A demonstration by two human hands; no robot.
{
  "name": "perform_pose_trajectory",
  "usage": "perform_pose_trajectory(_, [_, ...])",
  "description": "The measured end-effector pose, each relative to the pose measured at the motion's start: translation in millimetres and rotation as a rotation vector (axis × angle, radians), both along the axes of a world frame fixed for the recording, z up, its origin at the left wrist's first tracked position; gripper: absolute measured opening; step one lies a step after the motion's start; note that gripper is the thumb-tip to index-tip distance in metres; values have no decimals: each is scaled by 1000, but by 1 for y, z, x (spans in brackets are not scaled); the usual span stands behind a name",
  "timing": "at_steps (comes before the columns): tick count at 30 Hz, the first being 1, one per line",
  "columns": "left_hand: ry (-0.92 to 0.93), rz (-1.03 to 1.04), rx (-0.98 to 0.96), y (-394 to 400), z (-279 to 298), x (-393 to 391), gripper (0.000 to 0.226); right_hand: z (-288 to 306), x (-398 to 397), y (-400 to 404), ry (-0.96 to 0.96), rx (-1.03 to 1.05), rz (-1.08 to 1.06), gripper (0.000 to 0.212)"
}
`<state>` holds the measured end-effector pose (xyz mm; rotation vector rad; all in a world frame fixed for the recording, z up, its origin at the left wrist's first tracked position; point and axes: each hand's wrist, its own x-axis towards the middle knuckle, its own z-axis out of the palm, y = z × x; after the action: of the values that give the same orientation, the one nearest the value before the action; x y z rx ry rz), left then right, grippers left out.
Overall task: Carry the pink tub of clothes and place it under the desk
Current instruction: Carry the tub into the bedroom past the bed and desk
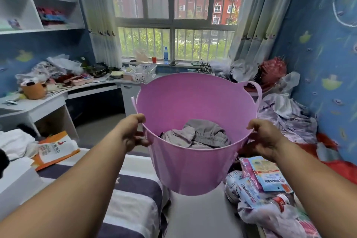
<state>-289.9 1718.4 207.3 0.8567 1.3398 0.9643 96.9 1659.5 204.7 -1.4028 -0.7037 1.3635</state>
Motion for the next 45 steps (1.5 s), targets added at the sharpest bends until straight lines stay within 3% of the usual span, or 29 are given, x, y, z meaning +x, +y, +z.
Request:
perform_pose_trajectory(12, [42, 74, -6, 136, 2, 28, 21, -7, 26, 185, 25, -32, 130, 47])
perform_pose_trajectory(18, [30, 161, -9, 210, 2, 56, 42, 0, 53, 279, 34, -26, 197, 46])
perform_pose_trajectory(24, [35, 231, -20, 260, 8, 77, 17, 9, 65, 354, 19, -18, 265, 51])
perform_pose_trajectory(27, [41, 255, -13, 288, 12, 79, 24, 10, 65, 390, 31, -13, 289, 54])
perform_pose_trajectory(45, [47, 386, -19, 478, -12, -6, 23, -7, -19, 622, 19, -12, 393, 64])
